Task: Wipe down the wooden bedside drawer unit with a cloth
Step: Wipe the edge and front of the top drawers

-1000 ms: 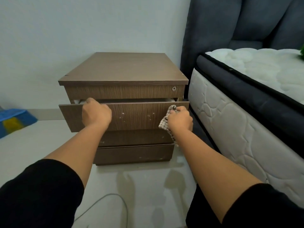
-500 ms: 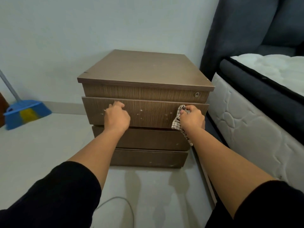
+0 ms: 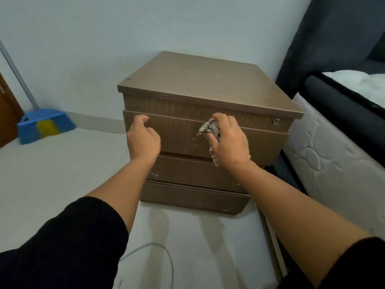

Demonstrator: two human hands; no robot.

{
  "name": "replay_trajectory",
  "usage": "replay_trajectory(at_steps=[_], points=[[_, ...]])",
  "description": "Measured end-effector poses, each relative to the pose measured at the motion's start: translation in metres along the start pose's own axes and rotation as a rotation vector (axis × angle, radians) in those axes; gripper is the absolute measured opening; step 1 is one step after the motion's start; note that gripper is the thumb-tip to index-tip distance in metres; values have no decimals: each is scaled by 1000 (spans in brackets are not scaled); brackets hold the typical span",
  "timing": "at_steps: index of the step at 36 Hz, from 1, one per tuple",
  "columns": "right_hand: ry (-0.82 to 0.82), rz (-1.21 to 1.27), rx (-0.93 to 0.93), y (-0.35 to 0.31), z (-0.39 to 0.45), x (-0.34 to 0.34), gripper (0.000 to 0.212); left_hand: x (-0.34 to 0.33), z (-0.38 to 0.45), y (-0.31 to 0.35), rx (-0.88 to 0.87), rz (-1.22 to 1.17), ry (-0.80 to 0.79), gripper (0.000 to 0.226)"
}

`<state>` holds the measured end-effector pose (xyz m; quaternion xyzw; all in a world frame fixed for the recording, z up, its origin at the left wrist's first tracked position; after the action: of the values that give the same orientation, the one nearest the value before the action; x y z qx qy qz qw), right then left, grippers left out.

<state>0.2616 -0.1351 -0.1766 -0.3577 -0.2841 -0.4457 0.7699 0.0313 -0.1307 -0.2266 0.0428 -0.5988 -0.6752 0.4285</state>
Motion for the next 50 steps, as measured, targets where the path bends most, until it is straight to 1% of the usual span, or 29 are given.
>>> replay_trajectory(at_steps=[2,3,5,6,9,12,14,16,21,23,27,30,36,39,42,44,46,50], points=[[-3,-36,210,-40,10,-11,40,9,7,-19,155,-123,45,32],[24,-63,316,-59,15,-14,36,12,8,-28,253,-184,53,33],[83,-149,488,-93,25,-25,30,11,11,-49,443,-273,20,40],[101,-196,563,-110,30,-31,26,8,13,-57,503,-319,-6,45],[134,-256,795,-162,39,-49,11,-1,17,-76,595,-567,-65,52],[152,-299,960,-197,44,-70,9,-8,15,-80,625,-757,-134,60],[172,-323,1016,-210,48,-83,18,-8,17,-81,637,-838,-159,65],[189,-339,1050,-217,48,-94,24,-8,19,-82,643,-887,-173,69],[200,-415,1117,-219,44,-121,22,-8,24,-97,634,-898,-166,70],[169,-416,1134,-214,44,-129,22,-9,25,-99,614,-881,-160,69],[71,-386,1178,-202,39,-139,32,-10,24,-105,590,-831,-119,68],[35,-333,1193,-192,37,-139,32,-10,24,-106,570,-778,-84,66],[83,-247,1187,-176,37,-124,39,-8,22,-99,538,-693,-37,61],[69,-232,1159,-169,37,-114,40,-3,20,-93,516,-606,-16,61],[46,-251,1146,-159,36,-112,40,2,16,-82,461,-510,1,56],[50,-253,1148,-151,34,-107,34,6,14,-70,378,-449,18,52],[30,-263,1141,-141,33,-103,11,9,12,-58,288,-389,29,48],[-8,-270,1110,-121,29,-92,12,4,8,-40,150,-300,15,46]])
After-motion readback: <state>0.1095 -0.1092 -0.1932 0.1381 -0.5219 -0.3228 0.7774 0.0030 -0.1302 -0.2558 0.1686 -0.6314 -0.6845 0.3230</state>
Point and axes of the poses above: each hand's wrist, its own z-axis towards the middle knuckle, its own x-axis out of the back of the hand, y = z × x, the point moved 9 cm from there along z, towards the middle knuckle, and after that the axes turned 3 degrees about z, right-handed, at the moved point
